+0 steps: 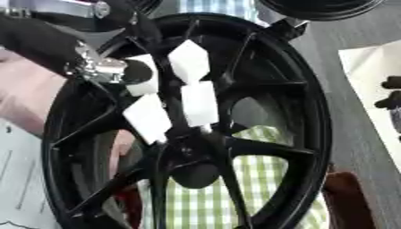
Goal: Pull the pin out of the wheel hub.
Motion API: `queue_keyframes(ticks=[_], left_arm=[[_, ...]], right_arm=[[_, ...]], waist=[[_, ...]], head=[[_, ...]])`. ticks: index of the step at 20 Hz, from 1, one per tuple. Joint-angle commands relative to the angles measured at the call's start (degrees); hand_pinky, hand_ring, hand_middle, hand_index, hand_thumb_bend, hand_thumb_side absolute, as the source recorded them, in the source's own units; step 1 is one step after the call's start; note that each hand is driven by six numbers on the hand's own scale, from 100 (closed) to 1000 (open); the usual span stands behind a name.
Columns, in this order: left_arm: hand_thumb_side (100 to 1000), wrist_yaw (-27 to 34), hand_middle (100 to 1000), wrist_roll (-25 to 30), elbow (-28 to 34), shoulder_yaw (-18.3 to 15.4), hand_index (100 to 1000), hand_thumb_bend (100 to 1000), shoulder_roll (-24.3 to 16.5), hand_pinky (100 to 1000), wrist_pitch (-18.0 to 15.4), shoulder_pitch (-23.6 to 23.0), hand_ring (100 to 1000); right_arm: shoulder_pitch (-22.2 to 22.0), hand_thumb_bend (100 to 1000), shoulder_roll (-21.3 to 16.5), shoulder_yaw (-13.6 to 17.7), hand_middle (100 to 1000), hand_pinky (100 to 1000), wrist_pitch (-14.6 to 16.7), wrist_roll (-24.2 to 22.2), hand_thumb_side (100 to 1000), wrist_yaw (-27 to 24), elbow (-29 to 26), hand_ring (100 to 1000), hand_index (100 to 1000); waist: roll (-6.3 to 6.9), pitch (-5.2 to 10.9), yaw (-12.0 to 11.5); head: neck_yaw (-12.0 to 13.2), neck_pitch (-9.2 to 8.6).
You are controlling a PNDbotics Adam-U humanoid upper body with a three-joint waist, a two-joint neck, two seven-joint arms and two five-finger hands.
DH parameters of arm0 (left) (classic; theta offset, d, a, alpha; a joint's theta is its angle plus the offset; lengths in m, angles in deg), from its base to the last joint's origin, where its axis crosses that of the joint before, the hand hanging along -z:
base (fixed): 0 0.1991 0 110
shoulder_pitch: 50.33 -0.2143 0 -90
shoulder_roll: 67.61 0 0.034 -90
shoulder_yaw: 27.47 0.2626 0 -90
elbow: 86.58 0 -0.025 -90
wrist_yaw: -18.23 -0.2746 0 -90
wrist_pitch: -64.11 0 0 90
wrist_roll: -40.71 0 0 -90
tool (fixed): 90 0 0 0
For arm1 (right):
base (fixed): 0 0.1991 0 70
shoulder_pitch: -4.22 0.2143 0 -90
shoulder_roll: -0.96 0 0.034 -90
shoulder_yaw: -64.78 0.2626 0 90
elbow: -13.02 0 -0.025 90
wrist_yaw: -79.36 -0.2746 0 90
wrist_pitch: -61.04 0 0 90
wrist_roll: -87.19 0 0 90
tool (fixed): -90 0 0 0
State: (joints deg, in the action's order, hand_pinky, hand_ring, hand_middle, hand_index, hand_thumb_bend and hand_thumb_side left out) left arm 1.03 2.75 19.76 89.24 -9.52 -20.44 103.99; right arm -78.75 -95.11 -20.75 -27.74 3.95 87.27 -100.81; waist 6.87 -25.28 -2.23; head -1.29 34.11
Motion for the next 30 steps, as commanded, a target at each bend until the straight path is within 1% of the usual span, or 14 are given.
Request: queue_keyframes(ticks=[1,5,9,11,13,14,18,20,23,30], left_arm=[[1000,-0.7,830,-0.1,1.1,-0.4,948,407,-2.1,945,1.2,0.4,866],[984,-2.9,829,-1.0,1.0,-0.2,947,439,-2.3,939,2.6,0.1,865],[919,-5.2,825,-2.2,0.6,0.1,948,438,-2.1,930,3.7,-0.1,861],[916,-5.7,794,-2.6,0.2,0.4,946,422,-2.0,907,4.2,-0.2,841],[922,-5.7,746,-2.6,-0.1,0.7,943,427,-1.9,877,4.4,-0.3,807],[926,-5.8,736,-2.5,-0.3,0.8,940,428,-1.9,873,4.4,-0.3,802],[962,-5.9,657,-1.7,-1.0,1.0,918,424,-1.8,854,4.0,-0.6,776],[967,-5.7,635,-1.3,-1.5,1.1,909,415,-1.7,851,3.8,-0.6,772],[984,-5.6,623,-0.8,-2.1,1.3,900,407,-1.5,848,3.3,-0.6,769],[968,-5.6,619,-0.1,-3.1,1.9,879,385,-1.3,845,0.9,-0.9,763]], right_arm=[[0.3,100,-1.4,0.0,734,900,0.1,-0.1,622,0.2,-0.8,628,807],[0.4,100,-1.4,-0.1,734,901,0.1,-0.1,622,0.2,-0.8,628,807],[0.4,100,-1.4,-0.1,734,901,0.1,-0.2,623,0.2,-0.8,627,807],[0.4,100,-1.3,-0.1,733,900,0.1,-0.2,623,0.3,-0.8,627,807],[0.4,100,-1.3,-0.1,732,900,0.1,-0.2,623,0.3,-0.8,626,804],[0.4,100,-1.3,-0.2,732,900,0.1,-0.2,622,0.3,-0.8,626,804],[0.4,100,-1.2,-0.2,732,900,0.1,-0.2,623,0.3,-0.8,625,804],[0.5,100,-1.2,-0.3,732,900,0.1,-0.2,623,0.3,-0.8,626,804],[0.5,100,-1.1,-0.3,732,900,0.2,-0.2,623,0.3,-0.8,626,804],[0.5,100,-1.0,-0.4,732,900,0.1,-0.2,623,0.3,-0.8,626,804]], waist=[[0.41,3.53,0.0],[0.4,3.5,0.1],[0.36,3.43,0.1],[0.32,3.39,0.2],[0.29,3.35,0.2],[0.27,3.33,0.2],[0.22,3.28,0.3],[0.19,3.24,0.3],[0.14,3.18,0.4],[0.05,3.04,0.5]], head=[[0.3,-0.69],[0.4,-0.72],[0.5,-0.7],[0.5,-0.68],[0.5,-0.73],[0.5,-0.73],[0.7,-0.71],[0.8,-0.74],[0.9,-0.75],[1.2,-0.76]])
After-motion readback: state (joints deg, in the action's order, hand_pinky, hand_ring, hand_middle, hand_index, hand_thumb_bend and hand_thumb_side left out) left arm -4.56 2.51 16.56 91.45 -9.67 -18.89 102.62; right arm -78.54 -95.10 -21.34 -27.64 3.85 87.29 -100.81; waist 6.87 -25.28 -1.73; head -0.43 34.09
